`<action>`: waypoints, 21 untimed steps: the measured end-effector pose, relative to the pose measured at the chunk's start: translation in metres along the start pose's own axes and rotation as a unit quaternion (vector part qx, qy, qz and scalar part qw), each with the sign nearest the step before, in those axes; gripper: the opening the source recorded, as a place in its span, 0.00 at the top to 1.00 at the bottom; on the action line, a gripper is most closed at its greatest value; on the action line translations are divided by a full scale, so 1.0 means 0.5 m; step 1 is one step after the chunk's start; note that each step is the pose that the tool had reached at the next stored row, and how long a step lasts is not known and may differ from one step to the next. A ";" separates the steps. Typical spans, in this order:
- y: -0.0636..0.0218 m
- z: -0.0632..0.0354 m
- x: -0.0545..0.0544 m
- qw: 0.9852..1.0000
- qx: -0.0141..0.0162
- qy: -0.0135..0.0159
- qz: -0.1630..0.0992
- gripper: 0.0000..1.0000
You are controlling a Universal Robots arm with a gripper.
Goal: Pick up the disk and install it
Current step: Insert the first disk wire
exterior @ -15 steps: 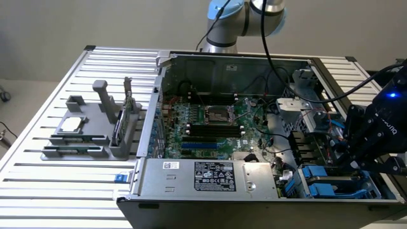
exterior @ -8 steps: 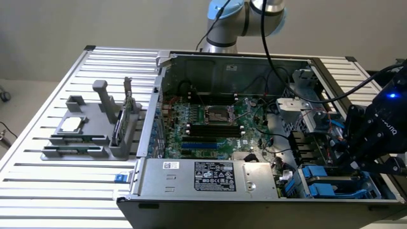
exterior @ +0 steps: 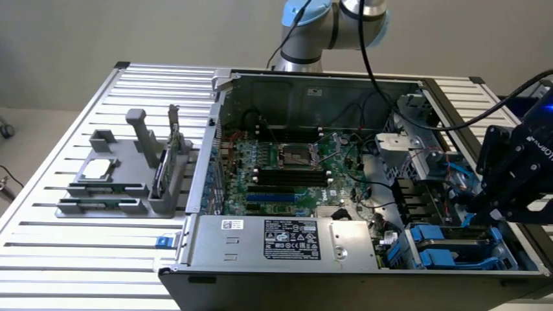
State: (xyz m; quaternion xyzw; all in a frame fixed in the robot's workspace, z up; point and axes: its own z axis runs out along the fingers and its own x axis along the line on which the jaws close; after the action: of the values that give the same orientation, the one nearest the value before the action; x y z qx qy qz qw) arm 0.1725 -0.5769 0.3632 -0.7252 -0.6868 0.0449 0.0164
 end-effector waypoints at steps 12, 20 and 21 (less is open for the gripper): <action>-0.039 -0.042 -0.004 1.000 0.000 0.000 0.000 0.75; -0.077 -0.038 -0.002 1.000 0.000 0.000 0.000 0.75; -0.077 -0.038 -0.002 1.000 0.000 0.000 0.000 0.75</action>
State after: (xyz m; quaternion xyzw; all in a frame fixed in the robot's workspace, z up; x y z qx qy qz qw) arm 0.1357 -0.5749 0.3856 -0.7254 -0.6867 0.0451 0.0166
